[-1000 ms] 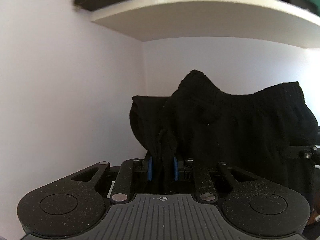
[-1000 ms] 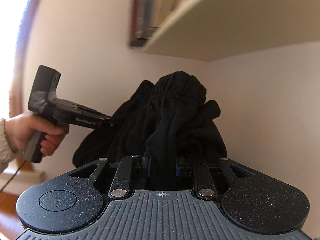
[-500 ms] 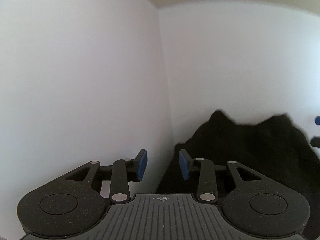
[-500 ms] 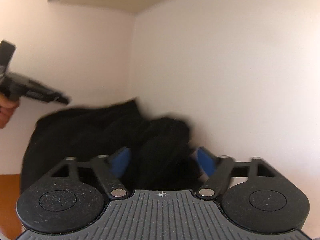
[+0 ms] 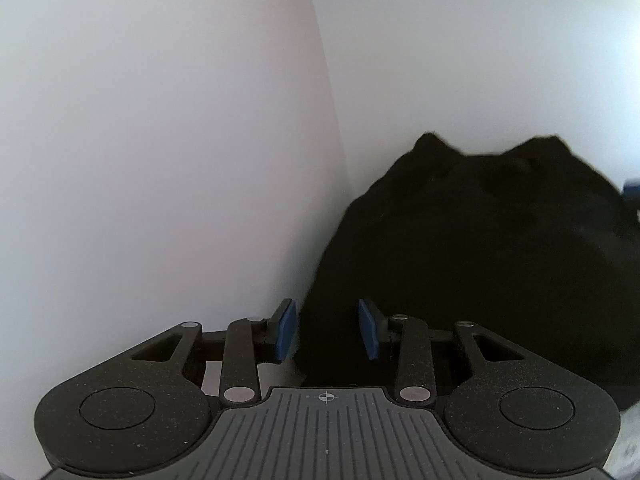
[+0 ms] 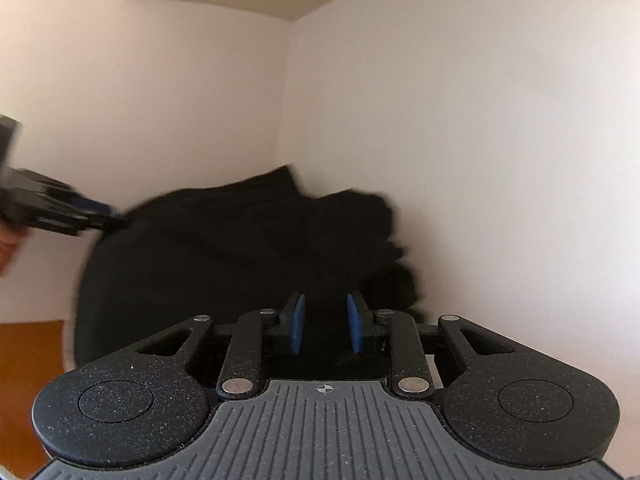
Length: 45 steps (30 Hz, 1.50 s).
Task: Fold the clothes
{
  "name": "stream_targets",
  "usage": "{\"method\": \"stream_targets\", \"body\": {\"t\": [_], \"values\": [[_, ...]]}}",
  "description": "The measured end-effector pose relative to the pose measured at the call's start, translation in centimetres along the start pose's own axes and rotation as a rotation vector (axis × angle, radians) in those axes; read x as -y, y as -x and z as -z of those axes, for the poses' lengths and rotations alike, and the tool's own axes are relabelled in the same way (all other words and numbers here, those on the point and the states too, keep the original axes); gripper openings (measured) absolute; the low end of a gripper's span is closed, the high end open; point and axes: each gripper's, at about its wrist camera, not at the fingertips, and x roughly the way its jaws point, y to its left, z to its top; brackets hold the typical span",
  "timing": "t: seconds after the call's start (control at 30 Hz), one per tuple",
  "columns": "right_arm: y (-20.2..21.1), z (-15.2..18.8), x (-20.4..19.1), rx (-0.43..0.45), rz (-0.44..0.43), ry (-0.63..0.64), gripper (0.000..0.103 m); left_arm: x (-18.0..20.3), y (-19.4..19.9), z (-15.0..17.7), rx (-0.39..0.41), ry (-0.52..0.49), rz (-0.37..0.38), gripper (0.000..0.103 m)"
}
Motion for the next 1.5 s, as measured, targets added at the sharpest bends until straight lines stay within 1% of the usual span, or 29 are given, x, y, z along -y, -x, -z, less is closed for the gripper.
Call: {"method": "stream_targets", "body": {"t": [0.03, 0.13, 0.2, 0.23, 0.3, 0.4, 0.5, 0.53, 0.63, 0.67, 0.73, 0.8, 0.83, 0.87, 0.93, 1.0, 1.03, 1.07, 1.1, 1.13, 1.17, 1.2, 1.23, 1.27, 1.33, 1.4, 1.43, 1.47, 1.5], "values": [[0.1, -0.3, 0.1, 0.013, -0.006, 0.007, 0.027, -0.2, 0.2, 0.4, -0.005, 0.004, -0.002, 0.039], [0.7, -0.6, -0.7, 0.027, -0.151, -0.01, 0.027, 0.7, 1.3, 1.9, -0.017, -0.01, -0.012, 0.039], [1.0, -0.3, -1.8, 0.004, -0.258, -0.009, 0.029, 1.1, 1.7, 3.0, -0.036, -0.019, -0.014, 0.039], [1.0, 0.1, -2.5, -0.019, -0.265, 0.018, 0.031, 1.1, 1.8, 3.5, -0.038, -0.016, -0.023, 0.039], [1.0, 1.6, -2.7, -0.056, -0.209, 0.063, 0.032, 0.7, 2.6, 3.8, 0.004, 0.016, -0.005, 0.039], [1.7, 2.9, -0.5, -0.057, -0.157, -0.001, 0.032, 0.2, 3.8, 3.6, 0.078, 0.063, 0.044, 0.039], [1.7, 2.8, 0.7, -0.024, -0.087, 0.033, 0.032, 0.8, 3.8, 1.6, 0.122, 0.068, 0.095, 0.039], [1.2, 2.0, 0.5, -0.005, -0.094, 0.039, 0.032, 1.3, 3.3, 0.7, 0.126, 0.058, 0.106, 0.039], [-1.4, -0.3, 0.3, 0.057, -0.107, 0.078, 0.032, 2.9, 1.7, -2.1, 0.139, 0.027, 0.135, 0.039], [-3.0, -1.4, 0.1, 0.052, -0.113, 0.091, 0.032, 3.6, 0.6, -3.4, 0.139, 0.021, 0.153, 0.039], [-6.5, -2.9, 0.1, 0.014, -0.064, 0.1, 0.031, 4.7, -1.0, -5.3, 0.146, 0.0, 0.177, 0.039], [-9.9, -3.0, 1.2, -0.069, -0.029, 0.057, 0.031, 5.6, -2.5, -7.0, 0.154, -0.02, 0.197, 0.039], [-11.4, -2.3, 1.9, -0.126, -0.037, 0.031, 0.031, 6.0, -3.7, -7.9, 0.154, -0.026, 0.207, 0.039], [-12.4, -1.7, 2.3, -0.163, -0.04, 0.015, 0.031, 6.5, -4.8, -8.9, 0.154, -0.032, 0.218, 0.039], [-13.0, -0.7, 2.2, -0.157, -0.027, 0.025, 0.031, 7.4, -6.8, -10.0, 0.146, -0.055, 0.218, 0.039], [-13.4, 0.2, 2.2, -0.151, -0.018, 0.033, 0.031, 8.5, -9.0, -10.5, 0.12, -0.103, 0.212, 0.039], [-13.1, 0.2, 2.4, -0.15, -0.023, 0.033, 0.032, 9.3, -10.7, -10.9, 0.089, -0.125, 0.202, 0.039], [-12.9, 0.3, 2.5, -0.148, -0.028, 0.037, 0.033, 9.9, -12.5, -11.1, 0.036, -0.139, 0.18, 0.038], [-12.5, 0.3, 2.5, -0.142, -0.034, 0.049, 0.033, 10.1, -13.7, -10.9, -0.005, -0.136, 0.161, 0.037], [-11.7, 0.3, 2.3, -0.125, -0.042, 0.061, 0.033, 9.9, -14.7, -10.7, -0.027, -0.12, 0.158, 0.036], [-10.9, 0.1, 2.4, -0.089, -0.053, 0.072, 0.032, 9.6, -15.5, -10.4, -0.046, -0.102, 0.16, 0.036], [-10.0, 0.0, 2.6, -0.034, -0.057, 0.069, 0.031, 9.3, -16.3, -10.1, -0.065, -0.084, 0.162, 0.036], [-9.4, -0.1, 2.9, 0.001, -0.05, 0.056, 0.028, 9.2, -17.2, -9.9, -0.075, -0.069, 0.166, 0.036], [-9.7, 0.0, 3.2, -0.015, -0.048, 0.049, 0.024, 9.3, -18.3, -9.8, -0.075, -0.056, 0.172, 0.036], [-10.4, 0.2, 3.6, -0.049, -0.044, 0.041, 0.021, 9.6, -20.2, -9.4, -0.069, -0.037, 0.177, 0.036], [-11.5, 1.2, 3.5, -0.077, -0.046, 0.038, 0.021, 9.8, -20.8, -9.2, -0.049, -0.041, 0.153, 0.046], [-11.5, 1.4, 3.3, -0.073, -0.038, 0.037, 0.021, 9.8, -20.8, -9.3, -0.045, -0.035, 0.138, 0.049], [-11.6, 1.5, 3.1, -0.07, -0.031, 0.037, 0.021, 9.8, -20.5, -9.4, -0.036, -0.029, 0.129, 0.055], [-11.4, 1.5, 3.0, -0.064, -0.024, 0.036, 0.021, 9.7, -19.9, -9.6, -0.023, -0.021, 0.126, 0.054]]}}
